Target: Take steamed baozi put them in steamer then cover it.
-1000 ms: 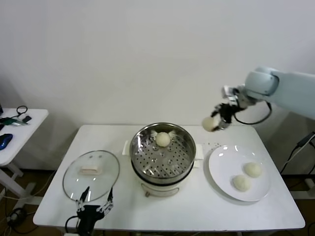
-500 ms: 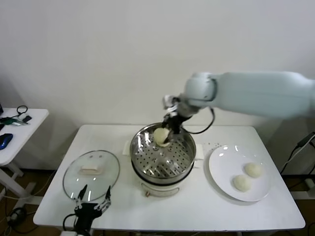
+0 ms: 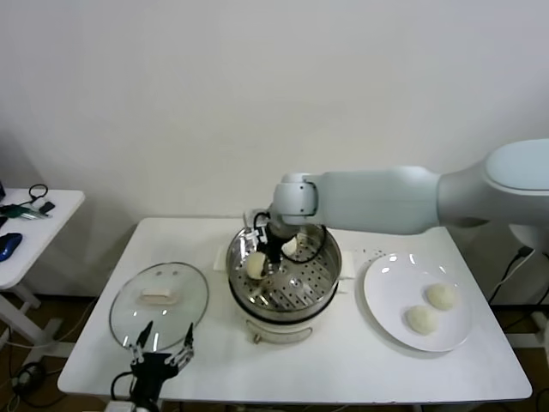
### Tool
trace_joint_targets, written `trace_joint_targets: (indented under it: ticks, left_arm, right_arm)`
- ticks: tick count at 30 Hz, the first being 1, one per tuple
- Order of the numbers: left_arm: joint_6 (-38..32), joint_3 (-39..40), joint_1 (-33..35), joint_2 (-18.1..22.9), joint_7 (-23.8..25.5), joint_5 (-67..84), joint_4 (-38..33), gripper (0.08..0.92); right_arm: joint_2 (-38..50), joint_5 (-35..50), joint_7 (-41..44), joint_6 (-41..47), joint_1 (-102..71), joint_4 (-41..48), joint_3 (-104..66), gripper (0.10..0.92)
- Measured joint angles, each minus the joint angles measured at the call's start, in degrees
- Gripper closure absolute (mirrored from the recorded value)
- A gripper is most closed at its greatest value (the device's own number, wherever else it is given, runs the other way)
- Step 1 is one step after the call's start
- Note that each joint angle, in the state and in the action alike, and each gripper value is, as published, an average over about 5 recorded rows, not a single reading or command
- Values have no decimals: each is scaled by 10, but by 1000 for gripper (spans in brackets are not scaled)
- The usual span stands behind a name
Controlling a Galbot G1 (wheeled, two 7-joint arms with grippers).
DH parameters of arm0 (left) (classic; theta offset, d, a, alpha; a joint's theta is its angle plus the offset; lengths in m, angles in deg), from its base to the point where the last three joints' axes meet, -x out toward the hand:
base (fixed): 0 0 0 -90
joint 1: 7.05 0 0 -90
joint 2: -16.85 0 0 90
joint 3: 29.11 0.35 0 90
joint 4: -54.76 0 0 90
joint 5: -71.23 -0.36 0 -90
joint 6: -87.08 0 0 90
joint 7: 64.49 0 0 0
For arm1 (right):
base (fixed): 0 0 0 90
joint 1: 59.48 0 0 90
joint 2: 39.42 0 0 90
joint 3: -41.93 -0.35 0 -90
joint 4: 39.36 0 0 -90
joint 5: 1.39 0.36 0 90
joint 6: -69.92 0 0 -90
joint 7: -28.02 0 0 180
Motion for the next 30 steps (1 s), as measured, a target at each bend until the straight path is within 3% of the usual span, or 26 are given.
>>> trace_joint_targets:
  ticks: [5, 13, 21, 30]
  left_arm:
    - [-2, 0, 3, 0, 0, 0, -1, 177]
    - [-2, 3, 8, 1, 0, -1, -9, 177]
    - [2, 5, 10, 2, 0, -4, -14, 177]
    - [3, 4, 8, 4, 0, -4, -19, 177]
  right_arm:
    - [-4, -6, 0, -3, -6, 5, -2, 218]
    - [35, -12, 34, -34, 37, -16, 11, 203]
    - [156, -33, 124, -104, 154, -52, 81, 203]
    - [334, -125, 161, -139, 202, -103, 160, 203]
